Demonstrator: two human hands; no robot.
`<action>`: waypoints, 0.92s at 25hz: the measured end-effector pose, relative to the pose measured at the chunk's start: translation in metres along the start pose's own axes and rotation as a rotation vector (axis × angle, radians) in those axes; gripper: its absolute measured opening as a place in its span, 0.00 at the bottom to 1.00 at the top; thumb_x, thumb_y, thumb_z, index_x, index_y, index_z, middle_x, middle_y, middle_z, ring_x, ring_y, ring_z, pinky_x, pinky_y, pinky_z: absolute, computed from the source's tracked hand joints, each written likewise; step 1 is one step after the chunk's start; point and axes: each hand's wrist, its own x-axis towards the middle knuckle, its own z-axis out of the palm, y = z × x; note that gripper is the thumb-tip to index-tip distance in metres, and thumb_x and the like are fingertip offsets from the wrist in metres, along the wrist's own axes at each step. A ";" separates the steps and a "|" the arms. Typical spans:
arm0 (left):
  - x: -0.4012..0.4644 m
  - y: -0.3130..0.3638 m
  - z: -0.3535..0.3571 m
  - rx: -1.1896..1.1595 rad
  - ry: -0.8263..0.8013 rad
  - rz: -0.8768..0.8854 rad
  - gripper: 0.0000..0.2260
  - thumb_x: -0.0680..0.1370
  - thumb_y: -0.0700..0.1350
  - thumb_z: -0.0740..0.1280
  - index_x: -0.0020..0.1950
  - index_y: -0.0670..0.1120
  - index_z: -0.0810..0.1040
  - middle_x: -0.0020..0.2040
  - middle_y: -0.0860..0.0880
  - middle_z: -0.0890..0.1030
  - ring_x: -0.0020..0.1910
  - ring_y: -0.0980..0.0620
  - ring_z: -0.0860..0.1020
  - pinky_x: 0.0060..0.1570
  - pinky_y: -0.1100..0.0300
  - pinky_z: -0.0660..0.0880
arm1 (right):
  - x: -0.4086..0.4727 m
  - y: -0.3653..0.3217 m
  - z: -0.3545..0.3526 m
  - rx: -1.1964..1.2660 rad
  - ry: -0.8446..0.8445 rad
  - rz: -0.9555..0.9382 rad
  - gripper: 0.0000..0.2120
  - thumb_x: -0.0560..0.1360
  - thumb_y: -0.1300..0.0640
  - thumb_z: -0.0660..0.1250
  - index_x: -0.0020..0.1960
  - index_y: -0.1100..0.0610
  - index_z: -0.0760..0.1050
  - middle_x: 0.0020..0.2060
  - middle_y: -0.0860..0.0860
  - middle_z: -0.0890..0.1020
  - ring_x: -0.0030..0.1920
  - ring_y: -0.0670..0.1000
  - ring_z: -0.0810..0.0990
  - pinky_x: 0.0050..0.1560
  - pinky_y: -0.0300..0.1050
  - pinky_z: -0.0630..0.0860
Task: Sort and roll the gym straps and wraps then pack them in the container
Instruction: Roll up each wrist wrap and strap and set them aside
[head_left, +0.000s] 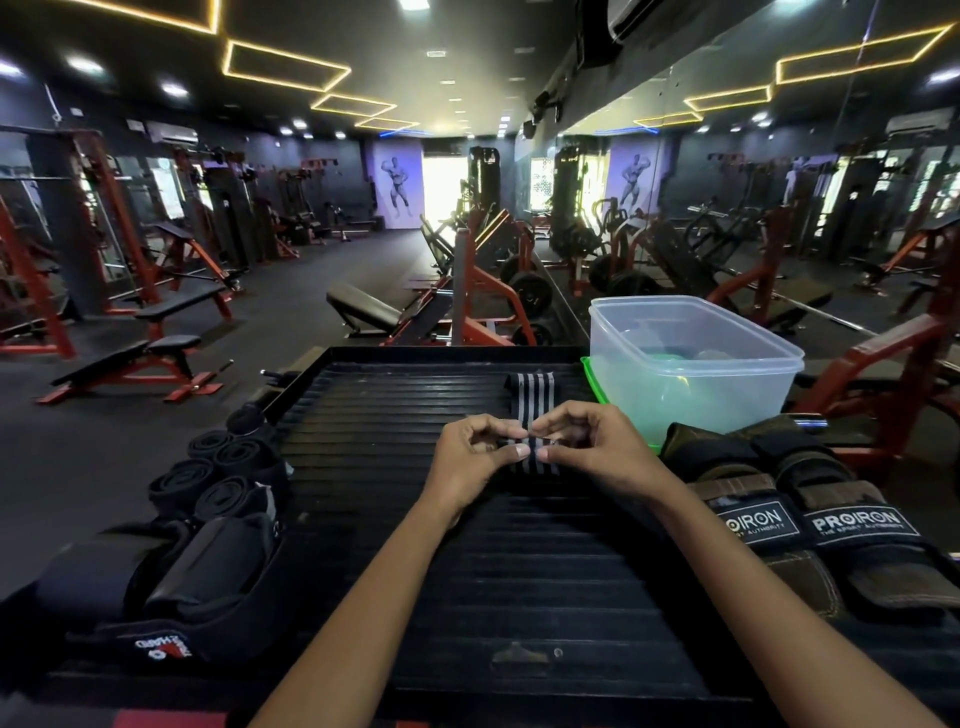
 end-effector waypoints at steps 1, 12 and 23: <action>0.000 0.000 0.001 0.006 -0.005 0.002 0.08 0.70 0.32 0.74 0.42 0.45 0.82 0.49 0.46 0.84 0.47 0.55 0.83 0.51 0.61 0.79 | 0.000 0.000 0.001 0.000 -0.008 -0.004 0.12 0.68 0.70 0.75 0.48 0.59 0.81 0.44 0.55 0.85 0.45 0.54 0.84 0.49 0.53 0.80; 0.004 -0.003 -0.001 -0.048 0.086 -0.096 0.05 0.71 0.35 0.73 0.39 0.44 0.82 0.38 0.49 0.83 0.40 0.56 0.80 0.45 0.63 0.74 | -0.004 -0.003 0.007 -0.134 0.013 -0.069 0.10 0.65 0.67 0.77 0.43 0.57 0.82 0.34 0.39 0.80 0.32 0.45 0.73 0.37 0.37 0.70; 0.000 0.000 -0.003 0.110 -0.012 0.051 0.07 0.70 0.39 0.76 0.44 0.49 0.84 0.45 0.47 0.85 0.46 0.49 0.83 0.50 0.57 0.79 | -0.004 -0.003 0.001 -0.343 0.090 -0.060 0.04 0.70 0.59 0.75 0.43 0.52 0.84 0.32 0.49 0.84 0.32 0.42 0.79 0.38 0.40 0.75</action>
